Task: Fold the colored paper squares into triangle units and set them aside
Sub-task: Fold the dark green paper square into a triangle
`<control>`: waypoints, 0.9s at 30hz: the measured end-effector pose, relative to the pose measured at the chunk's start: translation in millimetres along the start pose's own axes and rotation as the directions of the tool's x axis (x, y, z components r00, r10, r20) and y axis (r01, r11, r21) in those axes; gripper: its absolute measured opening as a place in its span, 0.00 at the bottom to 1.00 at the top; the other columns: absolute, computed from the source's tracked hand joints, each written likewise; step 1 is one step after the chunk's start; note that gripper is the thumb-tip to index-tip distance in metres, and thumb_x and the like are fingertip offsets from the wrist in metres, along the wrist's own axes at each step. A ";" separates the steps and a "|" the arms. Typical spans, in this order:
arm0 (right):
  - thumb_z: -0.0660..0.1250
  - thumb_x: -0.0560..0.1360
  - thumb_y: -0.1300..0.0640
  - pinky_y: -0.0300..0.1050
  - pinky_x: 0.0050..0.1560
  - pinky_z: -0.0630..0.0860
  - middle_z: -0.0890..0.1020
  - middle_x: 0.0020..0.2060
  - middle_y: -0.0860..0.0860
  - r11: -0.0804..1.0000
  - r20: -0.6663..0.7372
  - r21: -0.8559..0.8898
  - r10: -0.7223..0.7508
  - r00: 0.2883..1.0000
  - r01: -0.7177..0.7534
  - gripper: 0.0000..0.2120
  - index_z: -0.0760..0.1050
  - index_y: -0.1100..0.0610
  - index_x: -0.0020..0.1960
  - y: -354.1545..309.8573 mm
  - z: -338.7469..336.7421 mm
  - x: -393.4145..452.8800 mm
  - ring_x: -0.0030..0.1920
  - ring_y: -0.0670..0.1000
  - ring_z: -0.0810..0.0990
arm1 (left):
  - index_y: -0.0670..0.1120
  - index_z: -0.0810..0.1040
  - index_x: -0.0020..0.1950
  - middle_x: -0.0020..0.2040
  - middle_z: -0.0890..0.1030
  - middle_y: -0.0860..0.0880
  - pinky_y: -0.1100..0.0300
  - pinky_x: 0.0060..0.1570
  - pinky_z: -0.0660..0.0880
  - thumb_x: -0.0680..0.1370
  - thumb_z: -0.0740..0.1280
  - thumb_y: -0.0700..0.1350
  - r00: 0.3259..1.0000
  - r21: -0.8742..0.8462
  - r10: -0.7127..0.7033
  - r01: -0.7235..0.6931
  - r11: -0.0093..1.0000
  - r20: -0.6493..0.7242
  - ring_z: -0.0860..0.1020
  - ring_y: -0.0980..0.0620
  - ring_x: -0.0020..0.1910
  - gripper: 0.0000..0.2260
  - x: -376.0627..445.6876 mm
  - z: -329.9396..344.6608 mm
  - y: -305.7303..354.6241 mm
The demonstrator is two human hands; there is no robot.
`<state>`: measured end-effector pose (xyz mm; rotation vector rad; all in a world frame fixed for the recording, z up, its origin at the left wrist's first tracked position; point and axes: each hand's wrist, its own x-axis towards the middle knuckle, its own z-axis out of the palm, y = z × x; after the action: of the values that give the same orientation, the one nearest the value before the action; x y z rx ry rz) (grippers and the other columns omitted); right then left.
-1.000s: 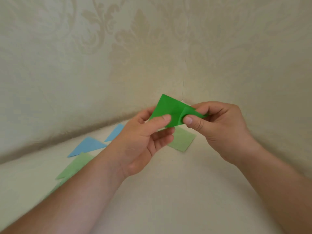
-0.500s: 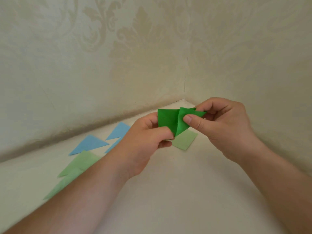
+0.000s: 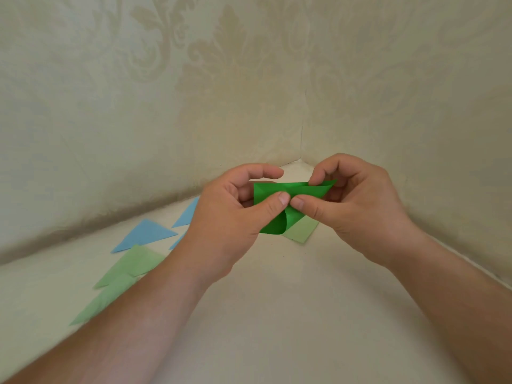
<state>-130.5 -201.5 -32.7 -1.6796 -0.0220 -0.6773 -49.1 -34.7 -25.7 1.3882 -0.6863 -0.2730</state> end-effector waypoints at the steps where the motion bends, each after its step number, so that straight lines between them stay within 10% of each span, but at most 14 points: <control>1: 0.80 0.62 0.55 0.47 0.36 0.76 0.81 0.32 0.46 1.000 -0.001 -0.006 -0.002 1.000 0.002 0.14 0.77 0.55 0.42 -0.7 0.5 0.0 0.32 0.49 0.78 | 0.47 0.82 0.55 0.40 0.87 0.48 0.60 0.39 0.80 0.76 0.73 0.32 1.000 -0.006 0.000 0.000 1.000 0.002 0.84 0.52 0.38 0.12 -0.1 0.2 -0.1; 27: 0.78 0.65 0.59 0.46 0.41 0.81 0.82 0.34 0.52 0.987 -0.013 0.157 0.045 0.999 -0.042 0.11 0.80 0.55 0.45 -3.6 5.7 -1.1 0.36 0.52 0.80 | 0.40 0.82 0.48 0.23 0.75 0.61 0.75 0.30 0.69 0.77 0.71 0.30 0.993 0.093 0.109 -0.104 0.990 -0.051 0.74 0.63 0.24 0.05 -3.1 7.2 1.2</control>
<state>-130.5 -195.0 -30.3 -1.5186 -0.0261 -0.6406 -56.0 -38.5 -25.2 1.4339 -0.7316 -0.1195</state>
